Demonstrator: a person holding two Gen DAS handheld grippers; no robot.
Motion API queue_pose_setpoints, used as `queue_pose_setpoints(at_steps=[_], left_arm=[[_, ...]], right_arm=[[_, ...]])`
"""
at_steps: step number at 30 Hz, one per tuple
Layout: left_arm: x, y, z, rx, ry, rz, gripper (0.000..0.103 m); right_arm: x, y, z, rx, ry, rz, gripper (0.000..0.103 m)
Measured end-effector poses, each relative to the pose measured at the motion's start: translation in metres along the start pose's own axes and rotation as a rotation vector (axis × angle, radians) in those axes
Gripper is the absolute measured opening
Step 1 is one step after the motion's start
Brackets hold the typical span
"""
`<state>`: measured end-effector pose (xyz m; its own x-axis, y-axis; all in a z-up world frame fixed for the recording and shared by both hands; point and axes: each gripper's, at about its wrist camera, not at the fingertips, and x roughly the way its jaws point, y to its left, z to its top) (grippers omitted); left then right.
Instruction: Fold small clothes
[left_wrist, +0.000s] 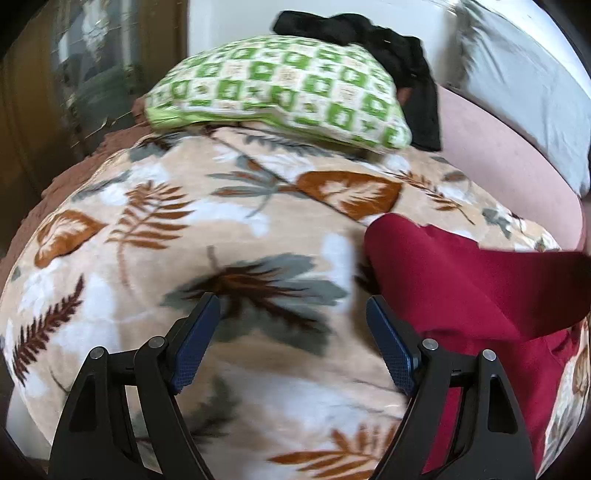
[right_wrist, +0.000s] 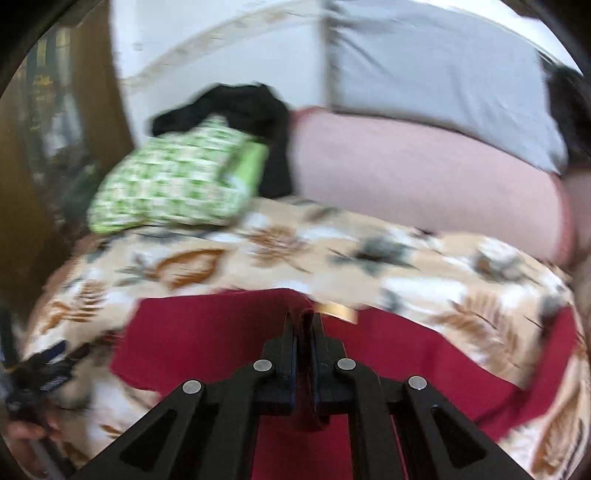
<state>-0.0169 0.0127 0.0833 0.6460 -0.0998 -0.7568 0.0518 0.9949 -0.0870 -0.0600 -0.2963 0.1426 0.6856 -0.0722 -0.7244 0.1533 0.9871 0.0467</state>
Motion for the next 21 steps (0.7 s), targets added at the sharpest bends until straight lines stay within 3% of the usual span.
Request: queue_pose_setpoints(at_steps=[3, 6, 13, 17, 21], left_arm=[[0.005, -0.026, -0.002, 0.043, 0.008, -0.01, 0.082], [0.011, -0.048, -0.004, 0.082, 0.014, -0.018, 0.082], [0.038, -0.081, -0.011, 0.153, 0.056, -0.011, 0.082], [0.059, -0.092, -0.018, 0.183, 0.098, 0.011, 0.082], [0.065, -0.094, -0.022, 0.199, 0.109, 0.023, 0.082]], right_arm=[[0.022, -0.03, -0.014, 0.015, 0.07, -0.11, 0.005], [0.036, -0.062, -0.031, 0.086, 0.127, -0.115, 0.005], [0.034, -0.084, -0.042, 0.097, 0.126, -0.169, 0.005], [0.062, -0.109, -0.047, 0.167, 0.183, -0.171, 0.005], [0.073, -0.125, -0.057, 0.204, 0.211, -0.229, 0.027]])
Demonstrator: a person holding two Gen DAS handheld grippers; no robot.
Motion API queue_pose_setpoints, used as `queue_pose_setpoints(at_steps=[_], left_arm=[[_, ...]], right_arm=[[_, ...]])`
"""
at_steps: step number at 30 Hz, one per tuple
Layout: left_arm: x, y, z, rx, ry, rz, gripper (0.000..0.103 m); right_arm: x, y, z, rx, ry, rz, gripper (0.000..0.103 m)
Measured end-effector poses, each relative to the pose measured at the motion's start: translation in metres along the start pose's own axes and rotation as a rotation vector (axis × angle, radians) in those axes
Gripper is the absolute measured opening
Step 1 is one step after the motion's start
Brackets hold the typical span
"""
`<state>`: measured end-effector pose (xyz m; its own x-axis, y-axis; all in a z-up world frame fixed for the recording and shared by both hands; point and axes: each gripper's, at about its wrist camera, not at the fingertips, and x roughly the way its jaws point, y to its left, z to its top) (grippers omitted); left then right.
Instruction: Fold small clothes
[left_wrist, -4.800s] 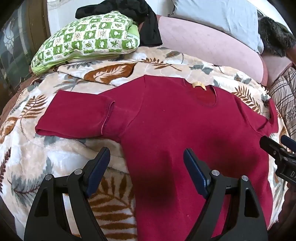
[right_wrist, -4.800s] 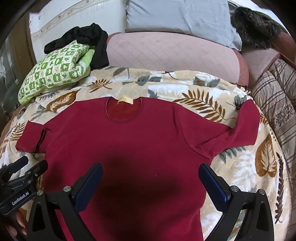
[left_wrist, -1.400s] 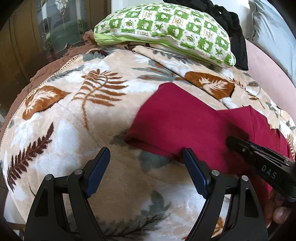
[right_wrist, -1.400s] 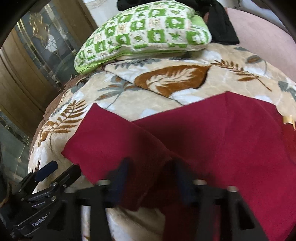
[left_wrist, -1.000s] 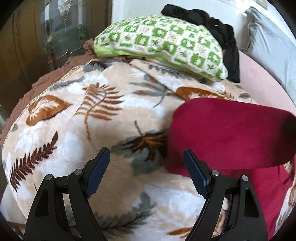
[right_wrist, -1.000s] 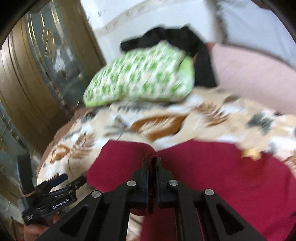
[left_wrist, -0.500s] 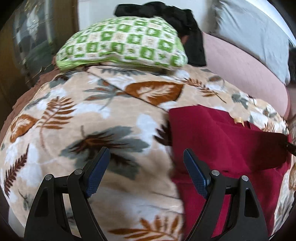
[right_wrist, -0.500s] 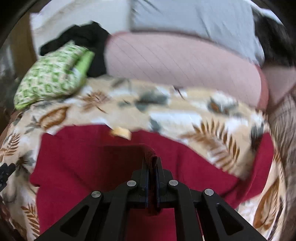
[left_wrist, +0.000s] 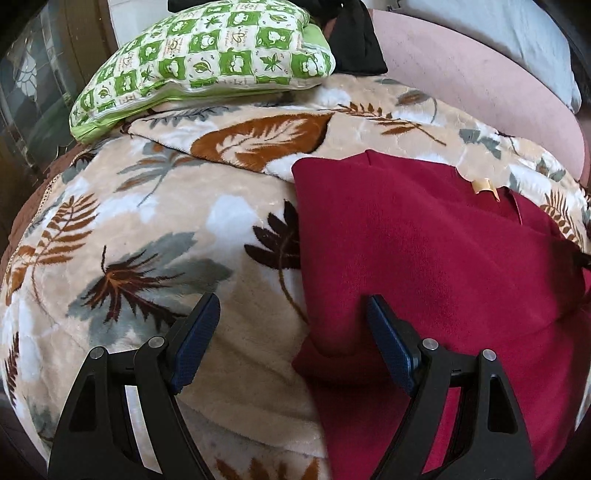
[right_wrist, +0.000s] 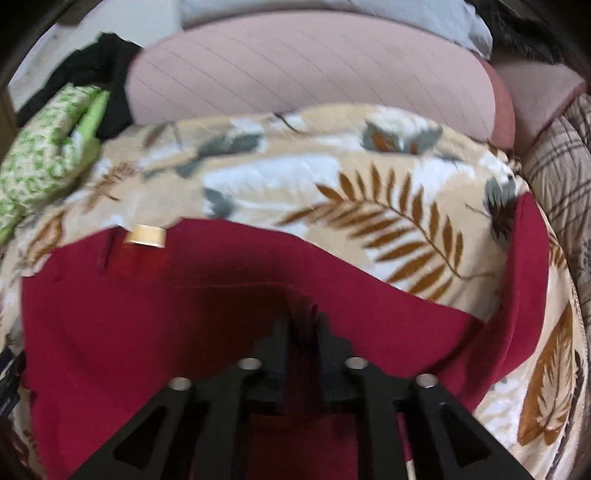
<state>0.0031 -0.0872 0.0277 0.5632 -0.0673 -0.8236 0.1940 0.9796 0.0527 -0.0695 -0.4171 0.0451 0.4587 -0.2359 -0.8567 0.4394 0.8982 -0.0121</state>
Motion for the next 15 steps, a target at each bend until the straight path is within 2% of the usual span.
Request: queue_pose_setpoints(at_steps=[4, 7, 9, 11, 15], left_arm=[[-0.004, -0.001, 0.001, -0.015, -0.012, -0.009, 0.082], [-0.009, -0.003, 0.002, -0.039, -0.032, -0.029, 0.082], [-0.006, -0.01, 0.002, -0.03, -0.026, -0.037, 0.082], [-0.003, -0.016, 0.001, -0.006, -0.018, -0.023, 0.082], [0.011, -0.022, 0.001, 0.017, 0.003, -0.003, 0.082]], right_arm=[[-0.031, -0.011, -0.011, 0.042, -0.085, 0.059, 0.027], [-0.042, 0.006, -0.021, -0.028, -0.087, 0.153, 0.027], [-0.034, 0.02, -0.027, -0.073, -0.054, 0.174, 0.027], [-0.021, 0.028, -0.031, -0.089, -0.033, 0.16, 0.027], [0.012, 0.031, -0.032, -0.075, 0.001, 0.14, 0.027]])
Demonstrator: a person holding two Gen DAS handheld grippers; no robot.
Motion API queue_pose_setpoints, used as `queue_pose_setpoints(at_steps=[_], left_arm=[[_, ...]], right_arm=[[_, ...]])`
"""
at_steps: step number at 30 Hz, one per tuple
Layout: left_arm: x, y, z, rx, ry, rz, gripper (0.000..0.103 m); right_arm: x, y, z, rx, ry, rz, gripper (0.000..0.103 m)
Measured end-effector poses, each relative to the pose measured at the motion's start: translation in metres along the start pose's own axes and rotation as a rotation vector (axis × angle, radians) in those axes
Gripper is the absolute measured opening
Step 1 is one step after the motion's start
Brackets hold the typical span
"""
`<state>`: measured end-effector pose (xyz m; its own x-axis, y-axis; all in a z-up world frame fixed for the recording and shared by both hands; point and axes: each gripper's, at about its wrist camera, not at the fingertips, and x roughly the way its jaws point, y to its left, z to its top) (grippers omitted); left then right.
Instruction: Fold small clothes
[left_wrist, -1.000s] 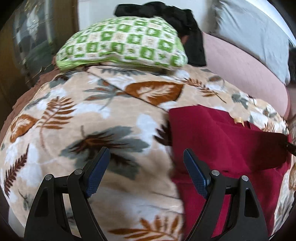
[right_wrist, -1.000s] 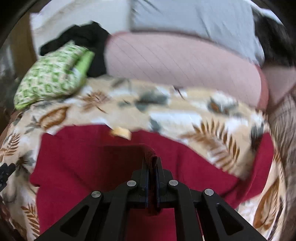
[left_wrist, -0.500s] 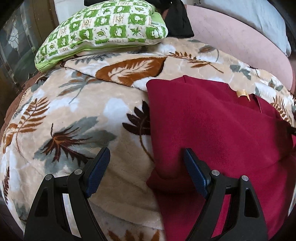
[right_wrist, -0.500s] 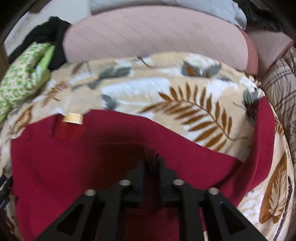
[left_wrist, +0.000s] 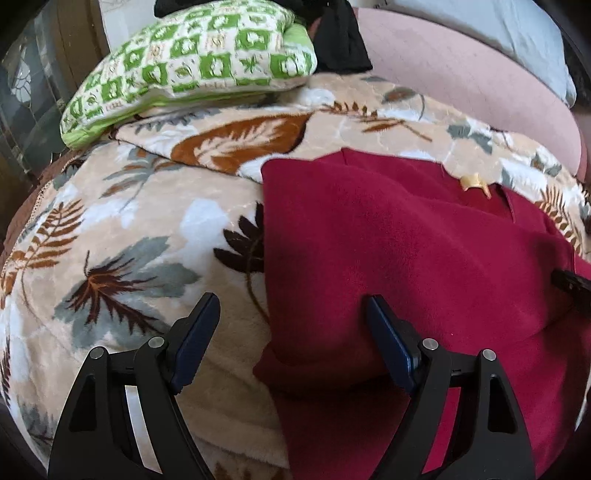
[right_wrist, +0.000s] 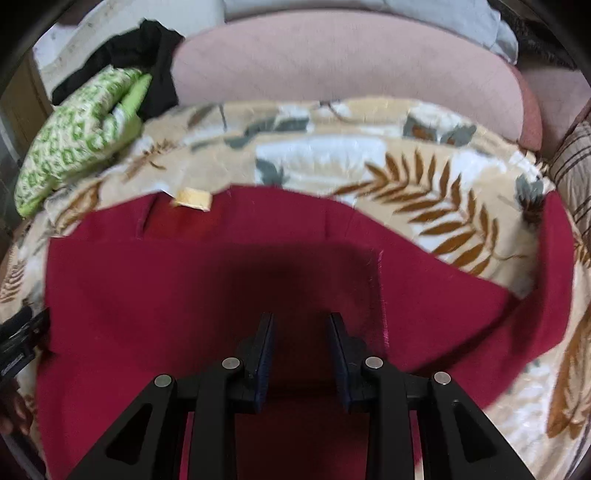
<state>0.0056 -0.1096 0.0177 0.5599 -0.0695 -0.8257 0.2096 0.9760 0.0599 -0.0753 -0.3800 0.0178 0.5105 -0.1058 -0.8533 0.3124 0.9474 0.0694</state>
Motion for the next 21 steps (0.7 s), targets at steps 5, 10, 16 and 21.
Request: queue_pose_setpoints(at_steps=[5, 10, 16, 21], left_arm=[[0.004, 0.002, 0.002, -0.014, 0.009, -0.002, 0.082], [-0.01, -0.001, 0.003, 0.002, -0.012, -0.009, 0.082], [-0.029, -0.007, 0.008, -0.01, -0.038, -0.056, 0.082], [-0.027, -0.025, 0.009, 0.011, -0.034, -0.084, 0.082]], right_arm=[[0.008, 0.007, 0.016, -0.014, -0.028, -0.048, 0.027], [-0.006, 0.006, 0.014, -0.011, -0.018, -0.035, 0.027], [-0.023, 0.011, -0.005, -0.06, -0.019, -0.048, 0.027], [-0.014, 0.008, -0.016, -0.051, 0.005, -0.056, 0.029]])
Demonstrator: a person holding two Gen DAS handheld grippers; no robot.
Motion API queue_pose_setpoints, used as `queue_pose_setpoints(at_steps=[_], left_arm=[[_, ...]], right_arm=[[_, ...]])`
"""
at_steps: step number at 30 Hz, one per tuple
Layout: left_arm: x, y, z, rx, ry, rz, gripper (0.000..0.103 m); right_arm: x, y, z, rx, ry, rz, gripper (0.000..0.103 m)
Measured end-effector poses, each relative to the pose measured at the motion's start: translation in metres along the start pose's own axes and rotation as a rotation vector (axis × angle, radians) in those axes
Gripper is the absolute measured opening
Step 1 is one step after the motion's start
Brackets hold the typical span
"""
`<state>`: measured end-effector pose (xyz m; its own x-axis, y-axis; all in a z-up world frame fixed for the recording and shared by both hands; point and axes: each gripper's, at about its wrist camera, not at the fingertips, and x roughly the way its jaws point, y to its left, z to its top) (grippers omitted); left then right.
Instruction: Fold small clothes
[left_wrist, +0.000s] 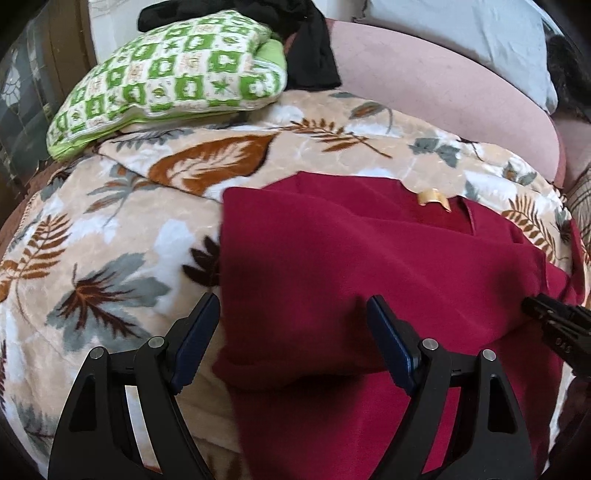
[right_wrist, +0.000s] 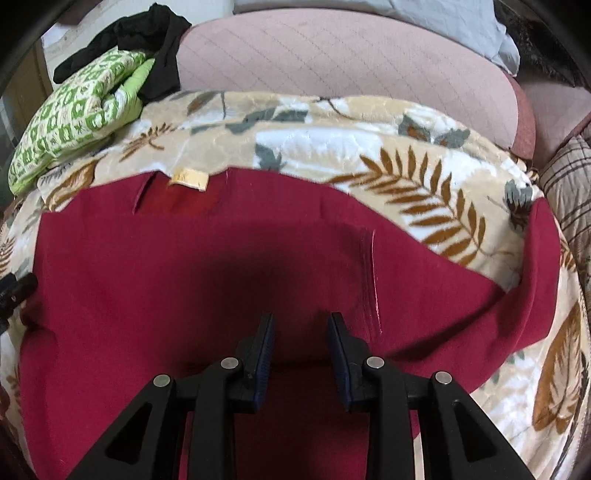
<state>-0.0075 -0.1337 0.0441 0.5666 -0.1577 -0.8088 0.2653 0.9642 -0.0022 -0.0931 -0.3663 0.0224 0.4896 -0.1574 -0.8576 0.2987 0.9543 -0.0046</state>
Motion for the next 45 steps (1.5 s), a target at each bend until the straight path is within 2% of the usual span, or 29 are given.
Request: queue_pose_setpoints(at_steps=[5, 7, 10, 14, 16, 17, 18, 19, 23, 26, 29, 30, 31, 33, 34, 36, 39, 42, 45], left_arm=[[0.03, -0.016, -0.01, 0.044, 0.088, 0.004, 0.082], [0.03, -0.022, -0.014, 0.08, 0.059, 0.03, 0.082], [0.031, -0.019, -0.014, 0.076, 0.066, 0.016, 0.082], [0.031, -0.019, -0.016, 0.078, 0.053, 0.013, 0.082], [0.031, -0.019, -0.016, 0.078, 0.045, 0.018, 0.082], [0.031, -0.02, -0.016, 0.078, 0.043, 0.019, 0.082], [0.031, -0.02, -0.016, 0.076, 0.041, 0.019, 0.082], [0.031, -0.02, -0.016, 0.077, 0.042, 0.019, 0.082], [0.031, -0.02, -0.016, 0.077, 0.043, 0.018, 0.083], [0.031, -0.019, -0.016, 0.076, 0.043, 0.017, 0.083], [0.032, -0.02, -0.016, 0.077, 0.044, 0.012, 0.083], [0.033, -0.019, -0.016, 0.08, 0.047, 0.006, 0.084], [0.034, -0.019, -0.015, 0.083, 0.049, 0.002, 0.084], [0.035, -0.019, -0.013, 0.091, 0.057, -0.008, 0.084], [0.034, -0.018, -0.012, 0.088, 0.062, -0.015, 0.084], [0.029, -0.013, -0.01, 0.064, 0.066, -0.034, 0.084], [0.013, 0.001, -0.009, 0.02, 0.041, -0.044, 0.084], [-0.004, 0.02, -0.004, -0.027, 0.012, -0.042, 0.084], [-0.021, 0.039, 0.002, -0.076, -0.01, -0.047, 0.084]], right_arm=[[0.004, 0.005, 0.0, -0.003, -0.018, -0.01, 0.036], [0.001, 0.004, 0.002, -0.01, -0.006, 0.004, 0.036], [-0.013, -0.014, 0.006, 0.039, -0.027, 0.05, 0.036], [-0.047, -0.066, 0.017, 0.133, -0.144, -0.042, 0.039], [-0.056, -0.103, 0.031, 0.206, -0.163, -0.154, 0.055], [-0.056, -0.12, 0.038, 0.243, -0.156, -0.2, 0.062], [-0.053, -0.138, 0.046, 0.284, -0.147, -0.232, 0.077], [-0.049, -0.154, 0.053, 0.318, -0.14, -0.246, 0.081], [-0.02, -0.21, 0.078, 0.44, -0.06, -0.282, 0.081], [0.004, -0.235, 0.089, 0.49, -0.024, -0.31, 0.081], [0.029, -0.255, 0.087, 0.536, 0.038, -0.312, 0.081], [0.033, -0.263, 0.083, 0.553, 0.049, -0.302, 0.07], [0.035, -0.271, 0.079, 0.563, 0.055, -0.285, 0.046], [0.031, -0.279, 0.072, 0.58, 0.033, -0.205, 0.03], [0.024, -0.278, 0.07, 0.572, 0.01, -0.181, 0.014], [0.003, -0.267, 0.07, 0.516, -0.036, -0.164, 0.009], [-0.044, -0.233, 0.075, 0.388, -0.143, -0.033, 0.007], [-0.093, -0.174, 0.082, 0.226, -0.23, 0.097, 0.007], [-0.12, -0.114, 0.089, 0.087, -0.282, 0.216, 0.007]])
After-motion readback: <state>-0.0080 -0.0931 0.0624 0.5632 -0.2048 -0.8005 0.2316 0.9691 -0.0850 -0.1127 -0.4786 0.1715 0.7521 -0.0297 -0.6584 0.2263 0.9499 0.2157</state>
